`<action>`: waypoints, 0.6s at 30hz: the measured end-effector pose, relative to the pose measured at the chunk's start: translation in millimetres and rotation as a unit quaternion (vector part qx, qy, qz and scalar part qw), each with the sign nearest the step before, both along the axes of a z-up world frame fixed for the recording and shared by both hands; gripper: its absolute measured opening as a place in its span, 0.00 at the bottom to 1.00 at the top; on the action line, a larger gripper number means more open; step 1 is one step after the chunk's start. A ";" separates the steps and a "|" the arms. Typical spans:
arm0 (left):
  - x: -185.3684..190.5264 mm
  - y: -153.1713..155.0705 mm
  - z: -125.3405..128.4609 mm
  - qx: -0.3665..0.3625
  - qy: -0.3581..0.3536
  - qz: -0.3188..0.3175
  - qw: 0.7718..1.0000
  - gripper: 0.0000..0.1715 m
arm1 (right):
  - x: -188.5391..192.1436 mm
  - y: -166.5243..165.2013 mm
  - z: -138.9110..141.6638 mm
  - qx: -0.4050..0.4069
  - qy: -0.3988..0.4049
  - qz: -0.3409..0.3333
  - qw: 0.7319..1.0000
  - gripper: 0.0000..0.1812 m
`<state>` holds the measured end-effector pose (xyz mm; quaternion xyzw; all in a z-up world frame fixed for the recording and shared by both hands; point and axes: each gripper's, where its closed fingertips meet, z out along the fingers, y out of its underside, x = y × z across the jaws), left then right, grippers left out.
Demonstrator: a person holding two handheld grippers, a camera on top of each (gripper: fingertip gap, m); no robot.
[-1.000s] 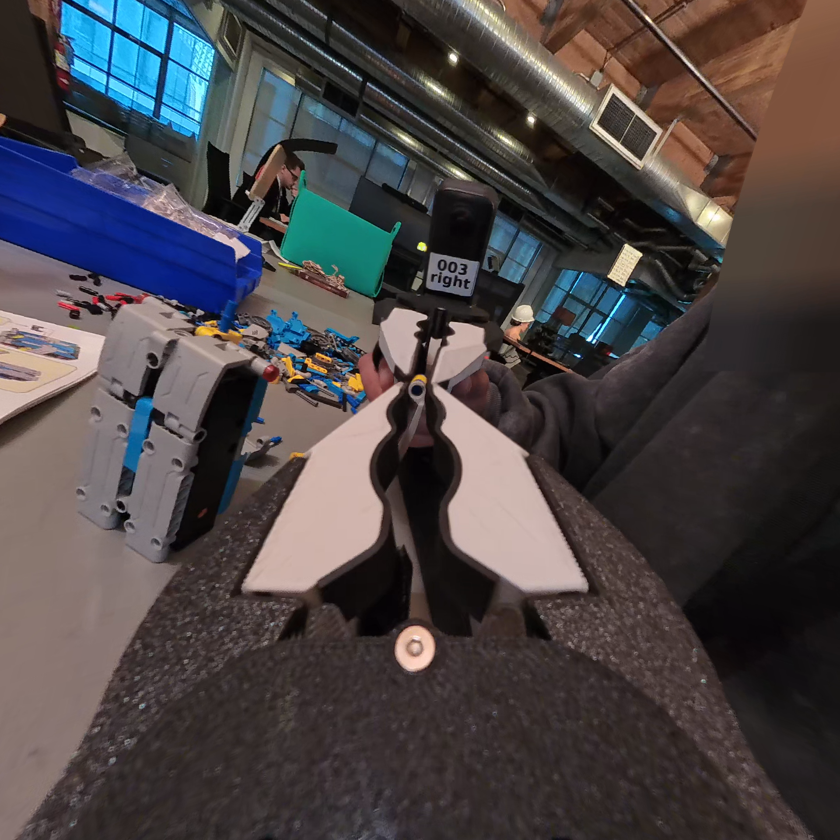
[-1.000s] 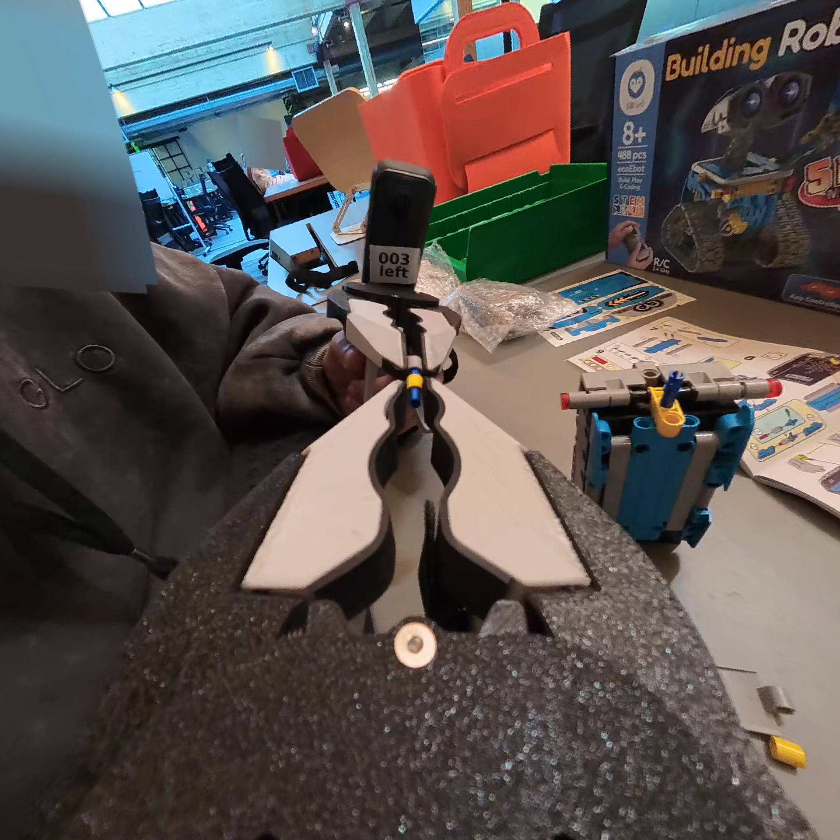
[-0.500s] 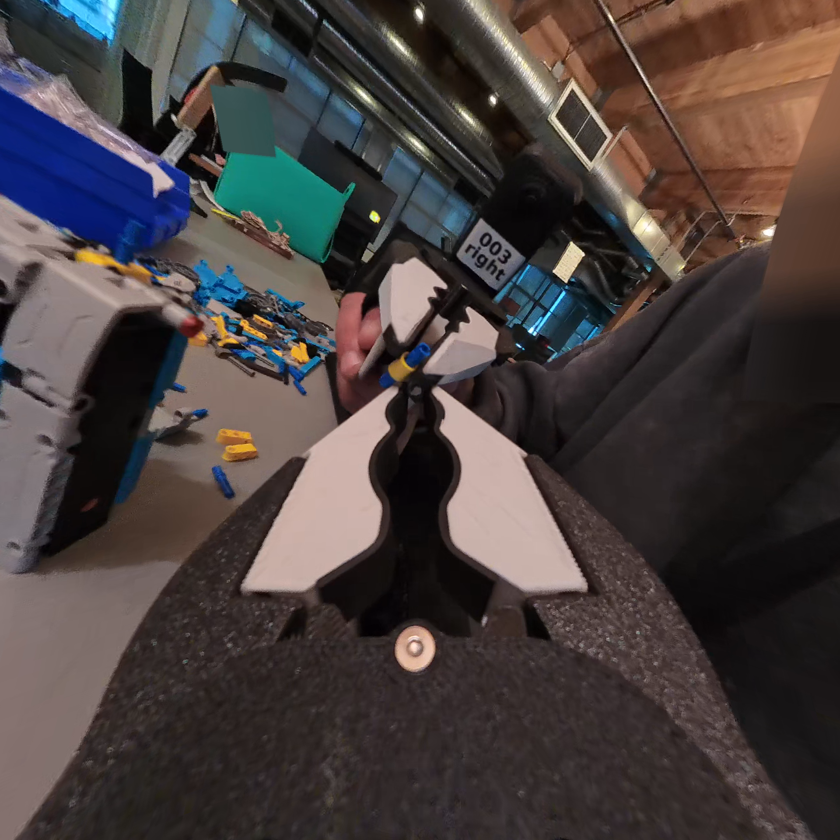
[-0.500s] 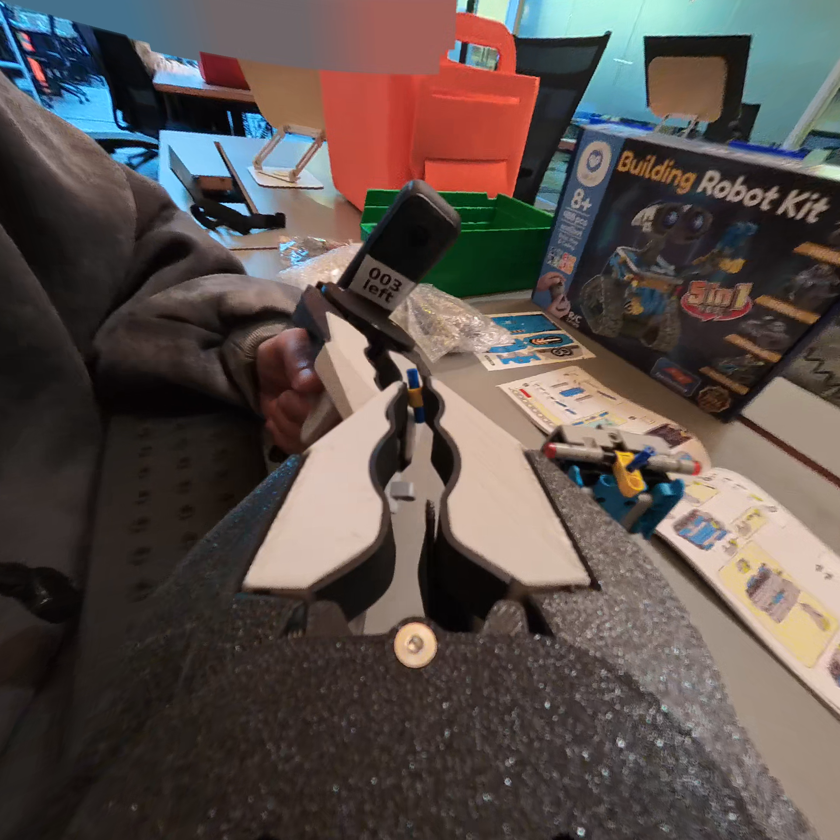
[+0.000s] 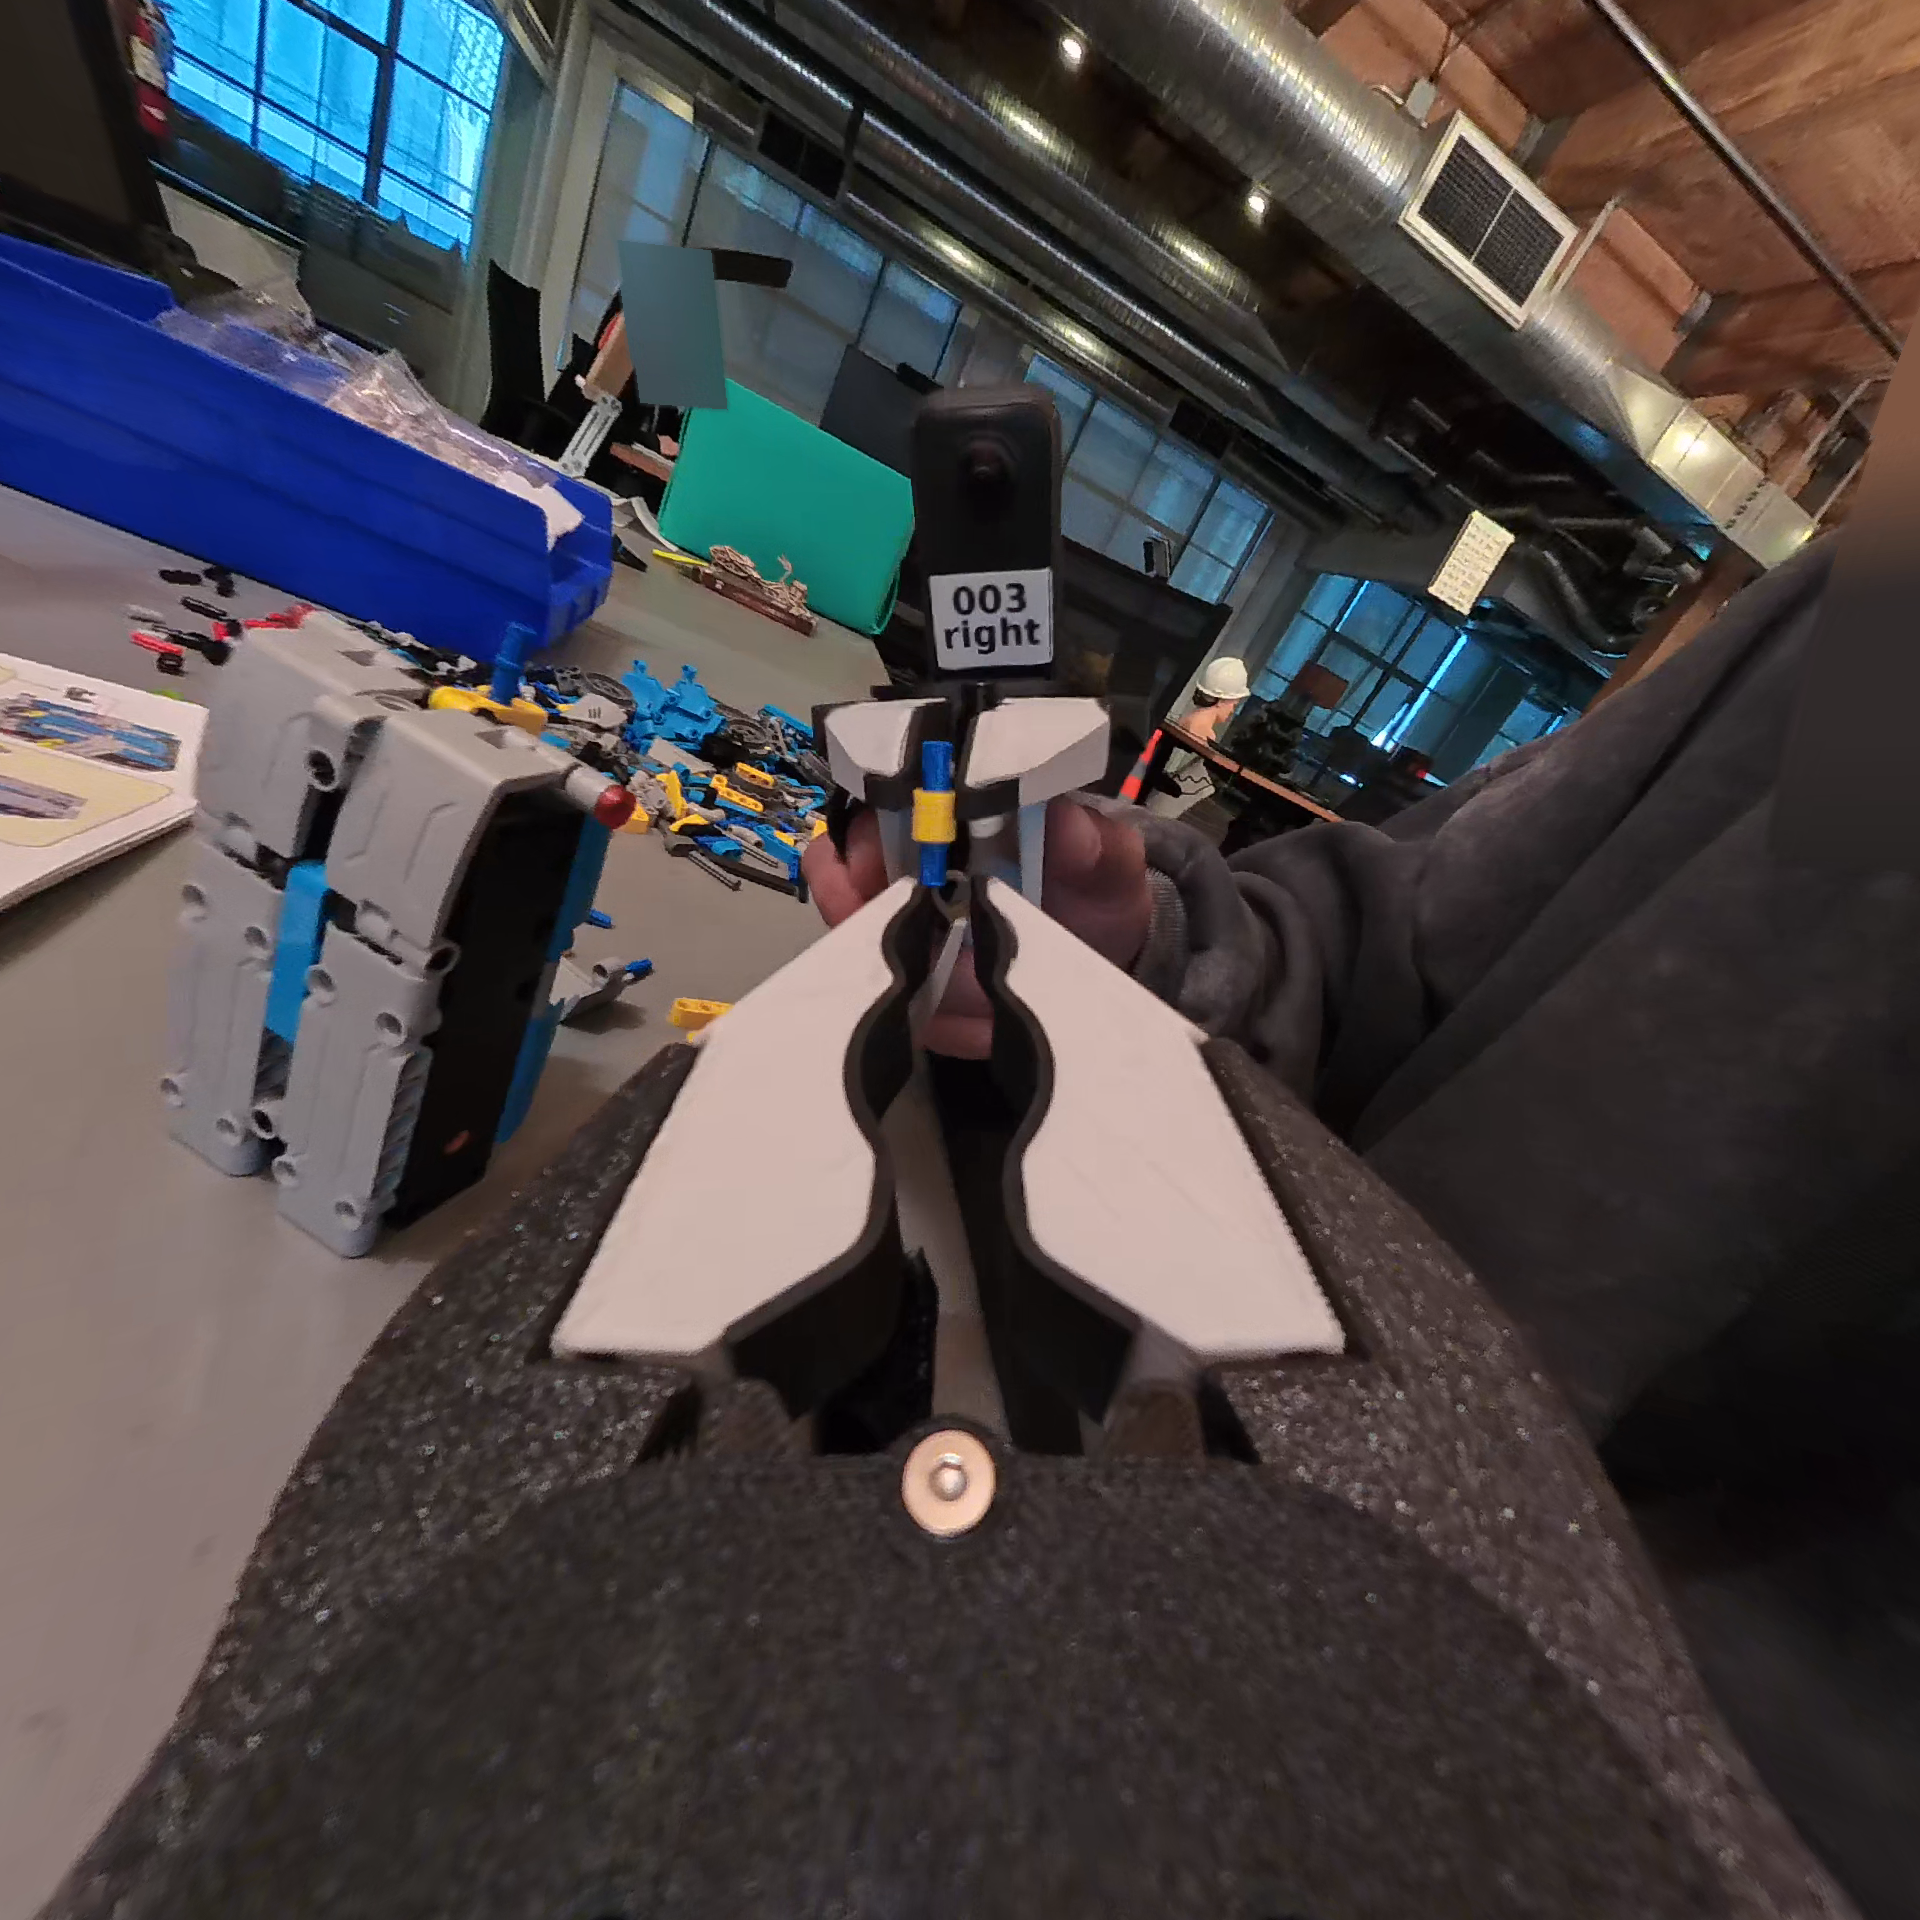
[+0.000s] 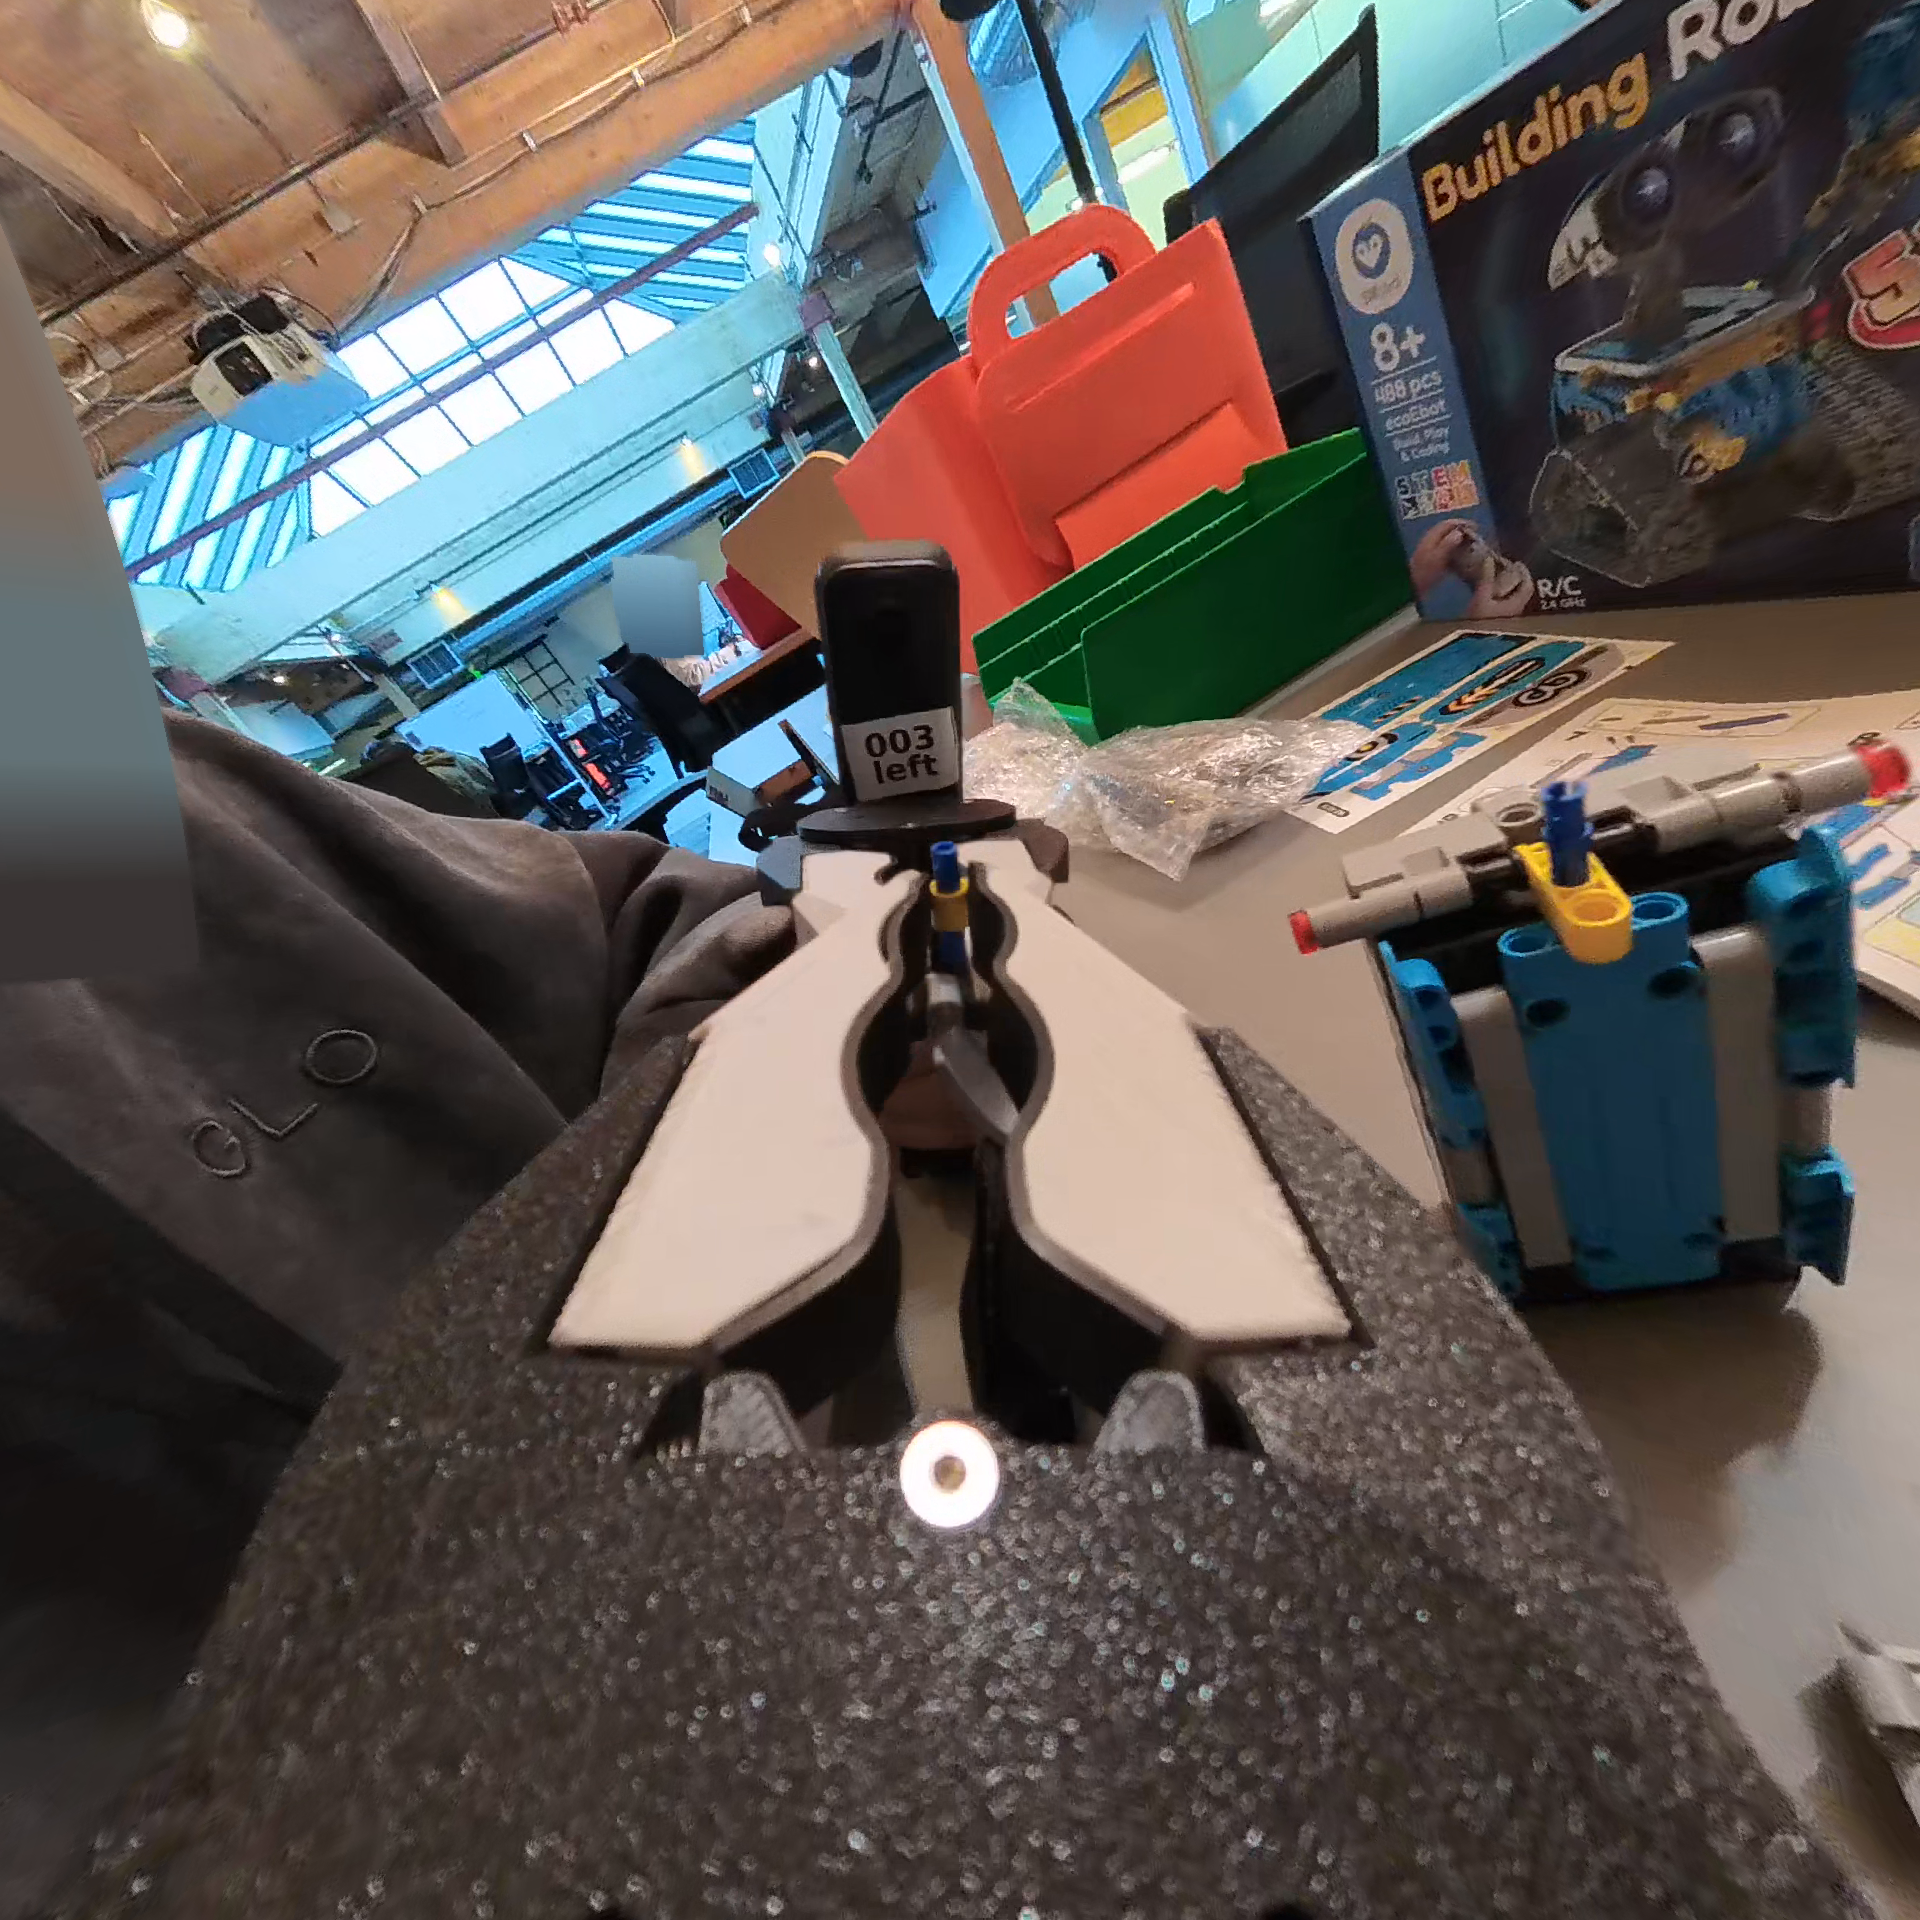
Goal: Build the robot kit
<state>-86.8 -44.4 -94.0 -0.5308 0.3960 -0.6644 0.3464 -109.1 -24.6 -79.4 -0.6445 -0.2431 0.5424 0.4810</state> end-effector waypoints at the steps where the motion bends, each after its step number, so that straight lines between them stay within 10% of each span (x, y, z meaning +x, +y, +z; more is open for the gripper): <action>1: -1.2 1.0 0.8 0.001 -0.001 0.002 1.000 0.03 | 1.8 0.4 0.2 -0.003 0.004 0.002 1.000 0.04; 9: -1.1 6.0 -6.4 0.030 0.025 0.022 0.999 0.04 | 4.4 0.9 -5.8 0.005 -0.027 0.005 1.000 0.04; 18: -1.7 15.6 -16.8 0.252 0.080 0.128 0.956 0.04 | 9.7 3.7 -11.1 0.025 -0.066 -0.023 0.997 0.04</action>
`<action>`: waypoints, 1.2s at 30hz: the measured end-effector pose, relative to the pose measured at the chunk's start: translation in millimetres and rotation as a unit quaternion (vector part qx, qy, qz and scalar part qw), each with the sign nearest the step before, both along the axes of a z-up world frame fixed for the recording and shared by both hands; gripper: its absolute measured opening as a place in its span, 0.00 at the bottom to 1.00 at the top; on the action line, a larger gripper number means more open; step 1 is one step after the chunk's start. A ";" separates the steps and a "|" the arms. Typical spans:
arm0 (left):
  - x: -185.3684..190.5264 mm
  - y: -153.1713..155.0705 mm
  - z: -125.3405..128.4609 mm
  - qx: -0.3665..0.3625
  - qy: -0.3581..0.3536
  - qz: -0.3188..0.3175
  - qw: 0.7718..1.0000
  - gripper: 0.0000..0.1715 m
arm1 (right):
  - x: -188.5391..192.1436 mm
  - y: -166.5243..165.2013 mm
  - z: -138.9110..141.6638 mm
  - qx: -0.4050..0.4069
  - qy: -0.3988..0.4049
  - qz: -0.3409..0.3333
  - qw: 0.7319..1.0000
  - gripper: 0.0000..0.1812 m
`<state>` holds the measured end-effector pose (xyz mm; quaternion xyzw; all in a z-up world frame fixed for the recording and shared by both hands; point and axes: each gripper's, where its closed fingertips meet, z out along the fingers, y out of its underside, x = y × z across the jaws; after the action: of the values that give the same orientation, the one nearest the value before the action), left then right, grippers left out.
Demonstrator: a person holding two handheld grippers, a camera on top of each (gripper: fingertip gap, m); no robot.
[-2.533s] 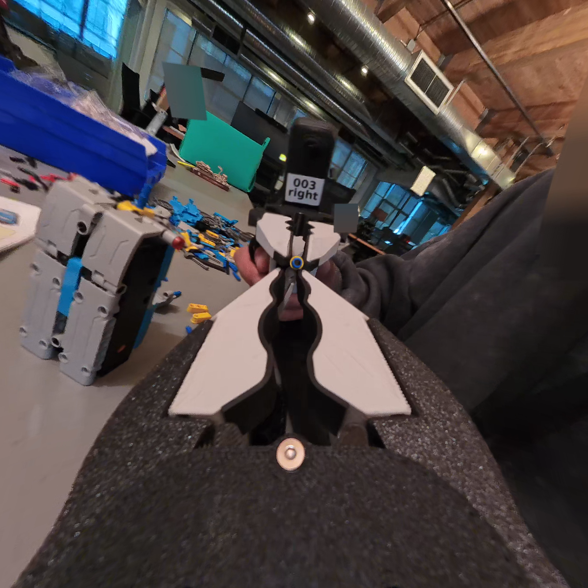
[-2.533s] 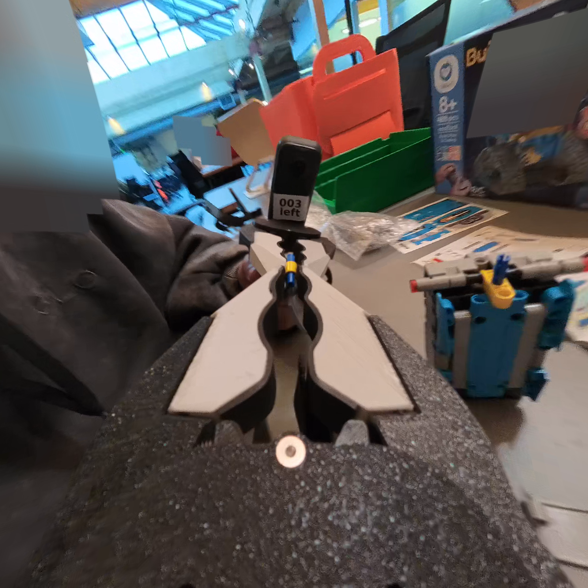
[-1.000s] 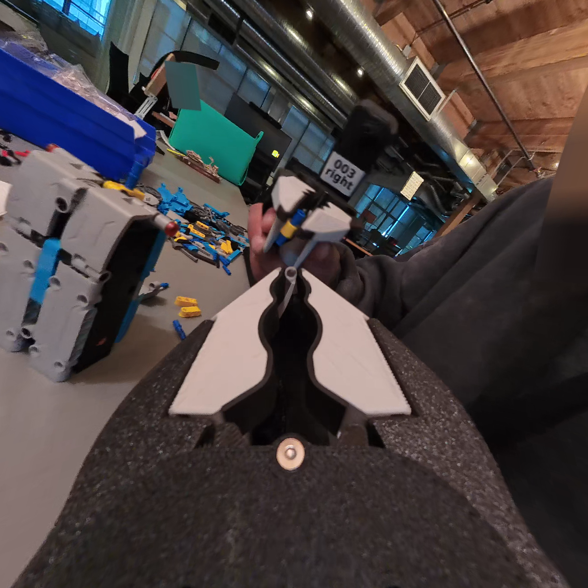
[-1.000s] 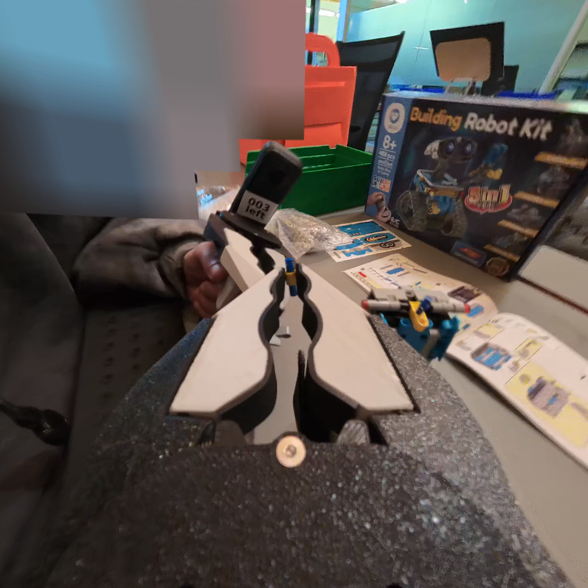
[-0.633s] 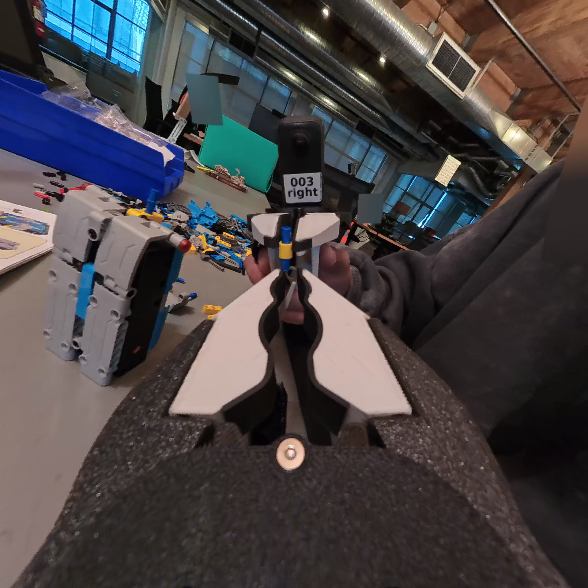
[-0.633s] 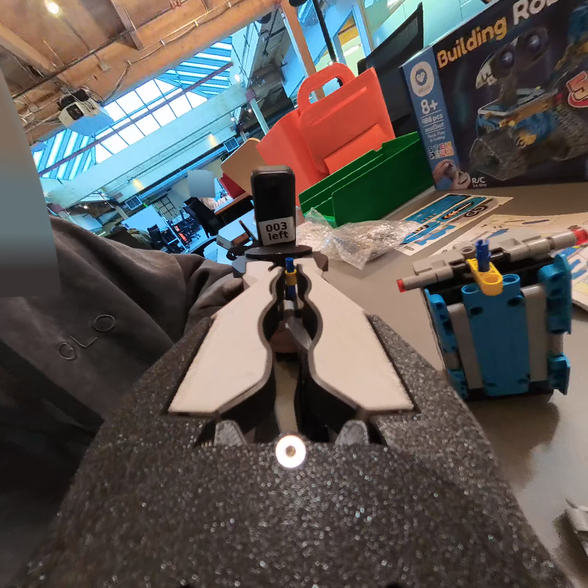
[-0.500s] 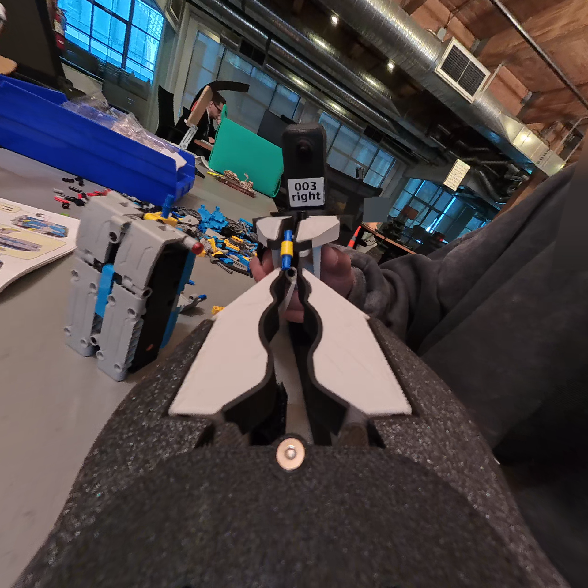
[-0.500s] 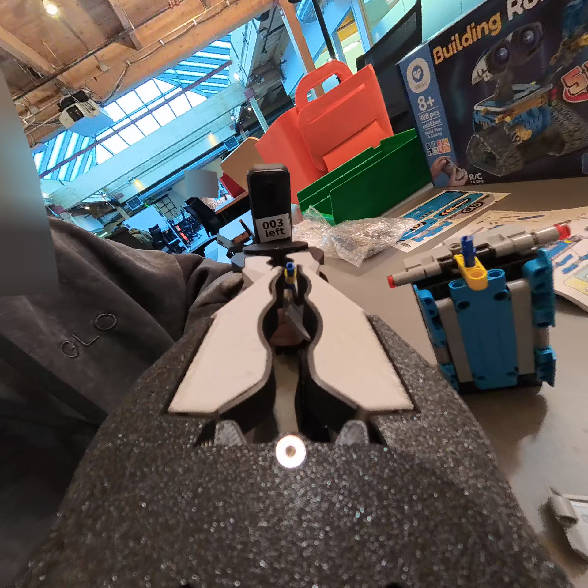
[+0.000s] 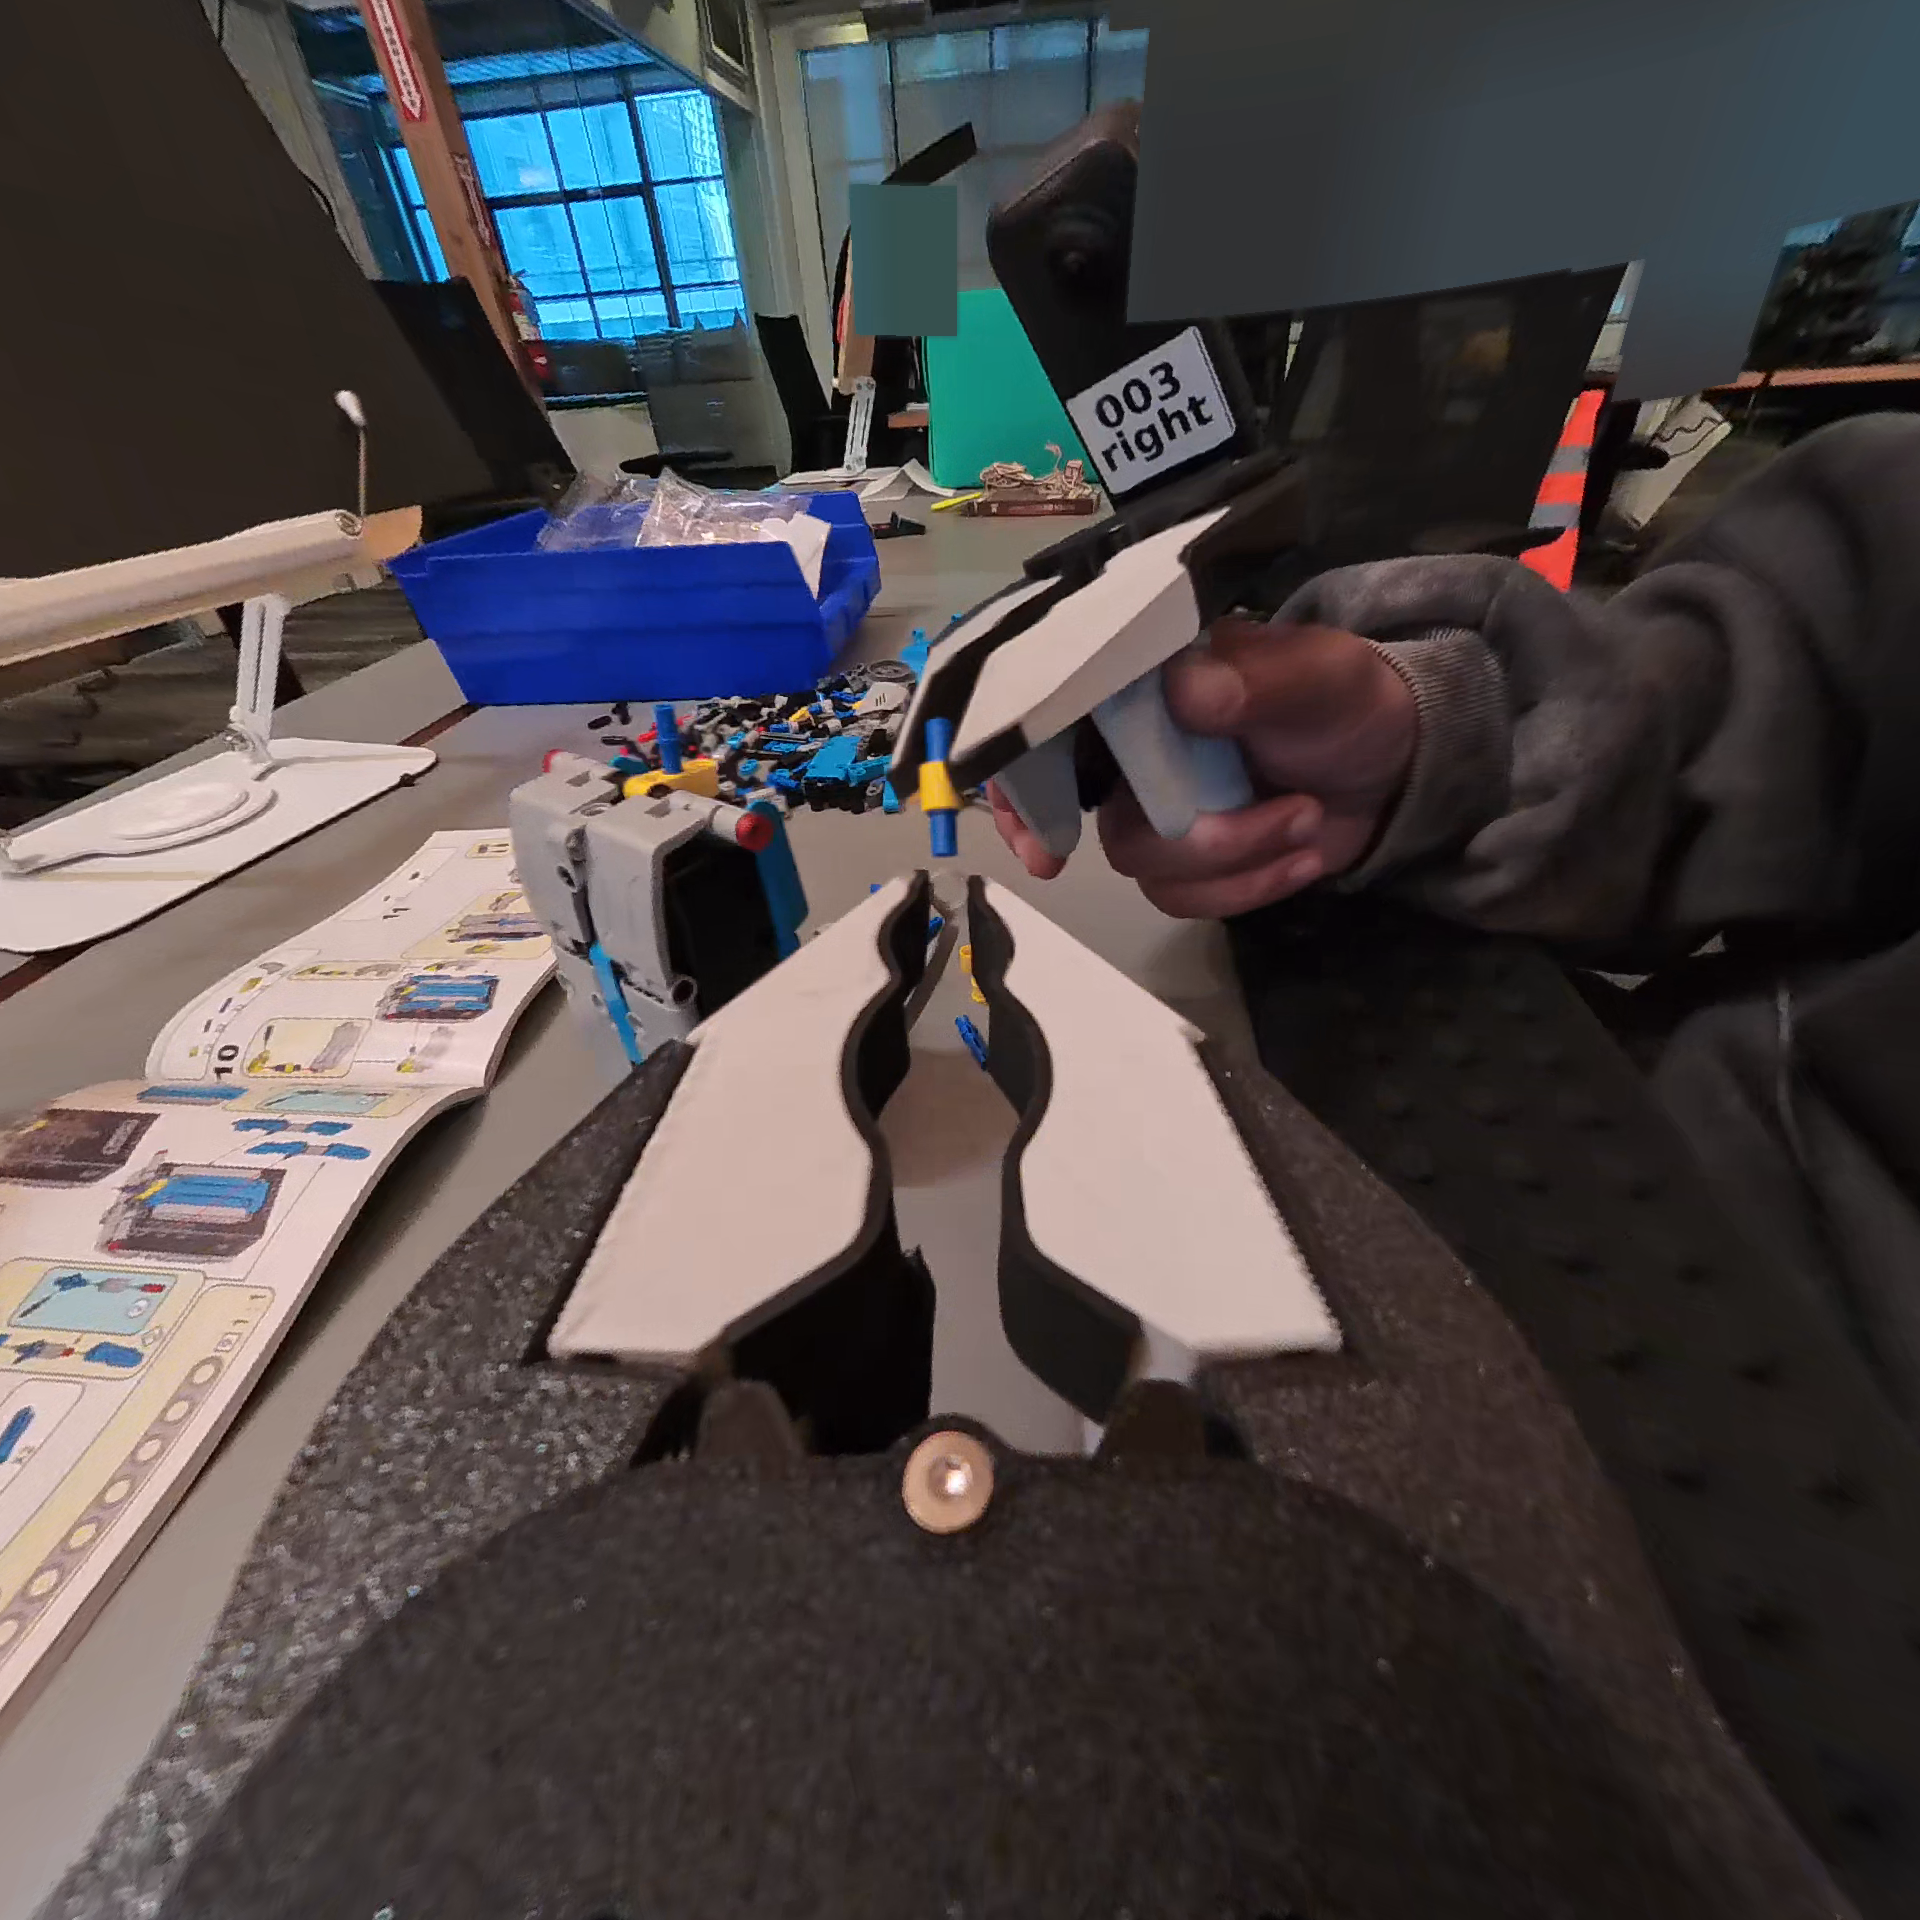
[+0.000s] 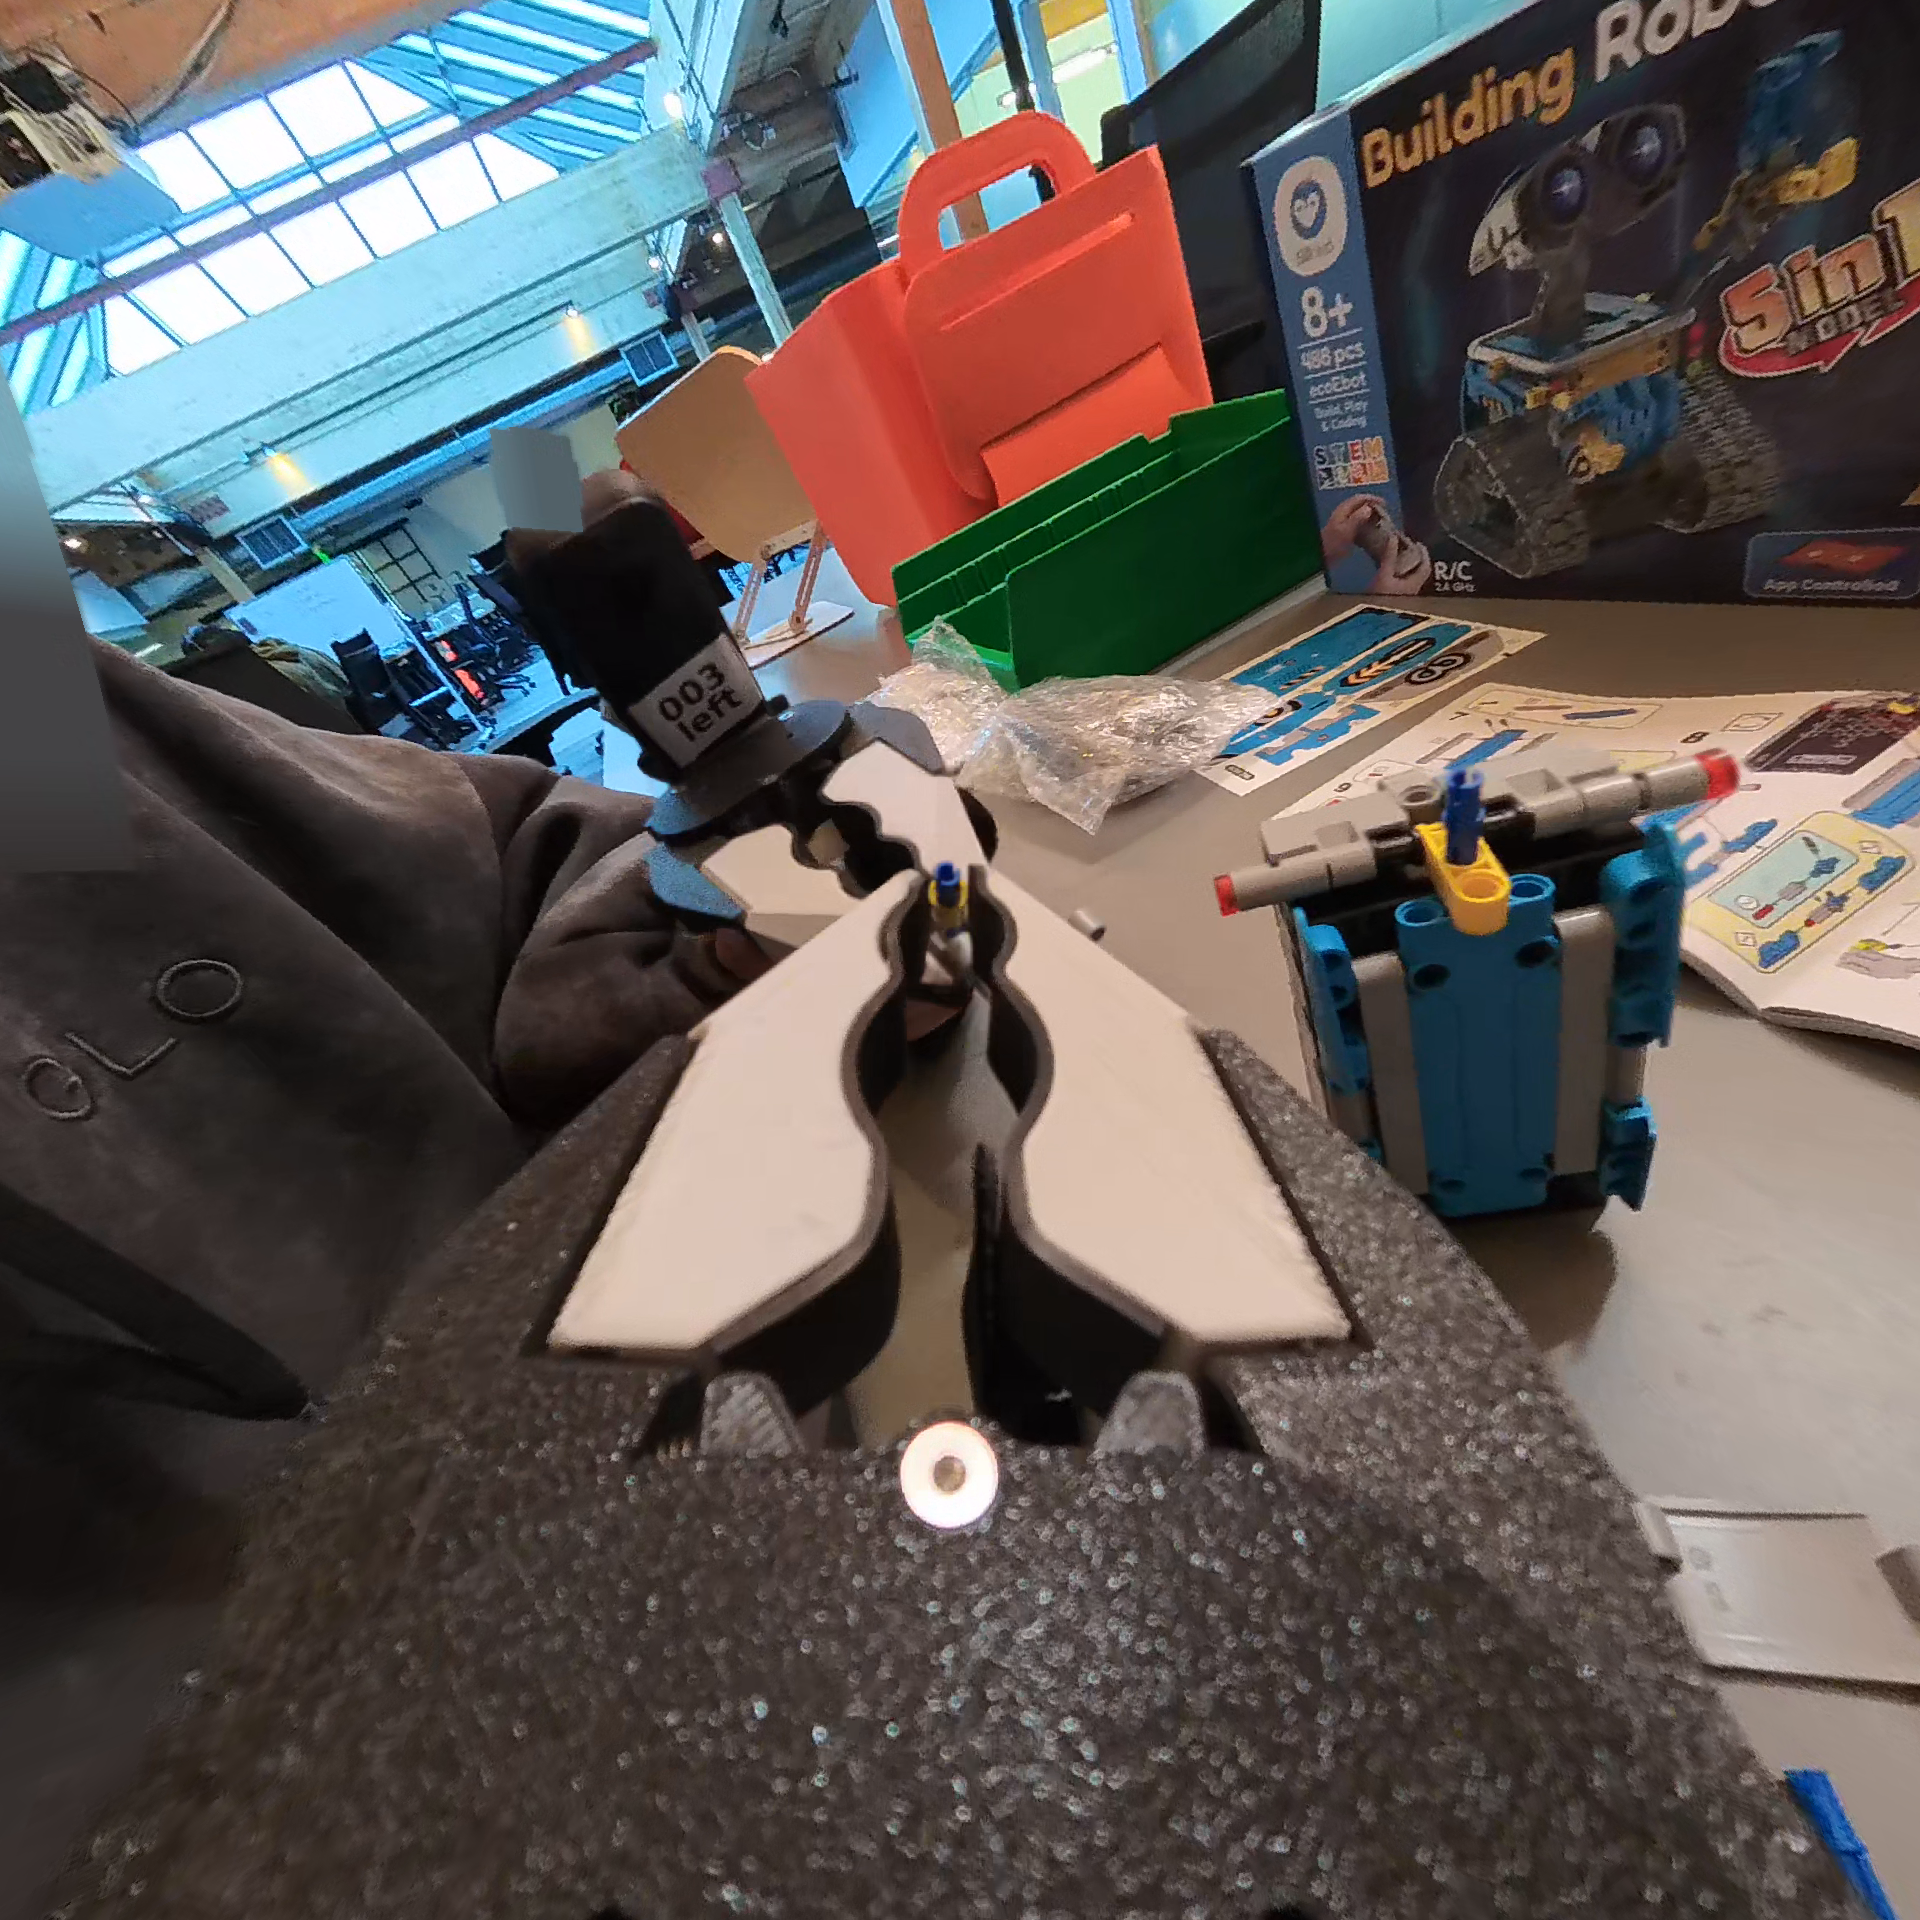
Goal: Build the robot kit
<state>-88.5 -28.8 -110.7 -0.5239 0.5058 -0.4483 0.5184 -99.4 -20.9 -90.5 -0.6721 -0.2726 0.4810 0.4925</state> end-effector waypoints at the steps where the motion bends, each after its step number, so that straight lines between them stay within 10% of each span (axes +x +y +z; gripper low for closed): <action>1: 0.5 -1.1 -0.5 0.002 0.001 -0.002 1.000 0.04 | -1.3 -0.7 -0.2 0.002 -0.002 0.001 1.000 0.04; 36: 1.1 4.2 -9.0 -0.001 0.024 0.010 1.000 0.04 | 1.0 2.9 -15.1 0.027 -0.070 -0.010 0.997 0.04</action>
<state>-87.3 -24.7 -119.7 -0.5395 0.5124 -0.4312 0.5103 -98.4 -18.0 -105.6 -0.6934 -0.3127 0.4197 0.4953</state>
